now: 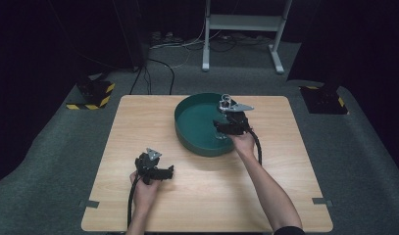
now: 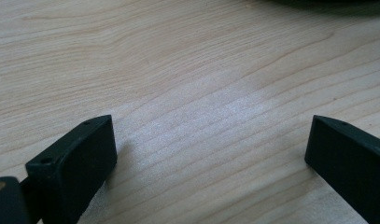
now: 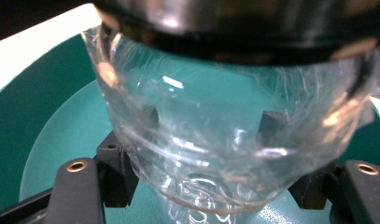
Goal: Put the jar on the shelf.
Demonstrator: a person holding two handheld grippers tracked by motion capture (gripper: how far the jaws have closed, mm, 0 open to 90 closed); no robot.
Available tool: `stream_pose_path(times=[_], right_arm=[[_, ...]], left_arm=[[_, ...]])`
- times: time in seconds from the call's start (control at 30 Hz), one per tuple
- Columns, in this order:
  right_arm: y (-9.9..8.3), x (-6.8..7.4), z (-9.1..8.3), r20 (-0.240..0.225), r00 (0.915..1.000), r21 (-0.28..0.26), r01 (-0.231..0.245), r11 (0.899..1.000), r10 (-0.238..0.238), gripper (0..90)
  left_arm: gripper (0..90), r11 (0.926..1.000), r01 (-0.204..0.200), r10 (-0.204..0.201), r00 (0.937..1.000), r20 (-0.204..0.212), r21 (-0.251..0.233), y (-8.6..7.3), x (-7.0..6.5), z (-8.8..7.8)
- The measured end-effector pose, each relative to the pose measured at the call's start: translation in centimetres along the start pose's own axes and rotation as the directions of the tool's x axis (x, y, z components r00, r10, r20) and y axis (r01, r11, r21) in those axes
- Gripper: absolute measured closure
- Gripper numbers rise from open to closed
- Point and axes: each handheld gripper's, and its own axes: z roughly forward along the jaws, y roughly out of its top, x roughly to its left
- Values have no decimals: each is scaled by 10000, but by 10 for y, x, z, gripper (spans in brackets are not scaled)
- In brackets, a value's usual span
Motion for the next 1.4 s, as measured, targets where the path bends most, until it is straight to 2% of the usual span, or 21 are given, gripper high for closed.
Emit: stream_pose_path(times=[0.1,0.53,0.6,0.73,0.9,0.97,1.1,1.4], right_arm=[[-1,1,-1,6,9997,45,230,9997,-230,315],[-1,0,-1,-7,9996,48,278,9996,-278,290],[-1,0,0,4,9999,-3,119,9999,-119,268],[-2,1,1,-327,9994,192,-59,9998,65,177],[1,-1,-9,-662,9974,-52,-299,9995,295,129],[1,-3,-13,-570,9976,-114,-401,9991,394,106],[-1,-7,-19,-620,9956,-266,-714,9971,697,97],[-9,-14,-29,-909,9925,-394,-850,9956,812,94]], left_arm=[[24,10000,0,0,10000,0,-1,0,0,0],[25,10000,19,-19,10000,-11,-5,0,0,0],[25,10000,41,-41,10000,-7,-23,0,0,0],[26,10000,30,-30,10000,-4,-15,0,0,0],[26,10000,33,-33,10000,-5,-20,0,0,0],[26,10000,33,-33,10000,-5,-17,0,0,0],[26,10000,40,-40,10000,-10,-20,0,0,0],[26,10000,28,-28,10000,-15,-16,0,0,0]])
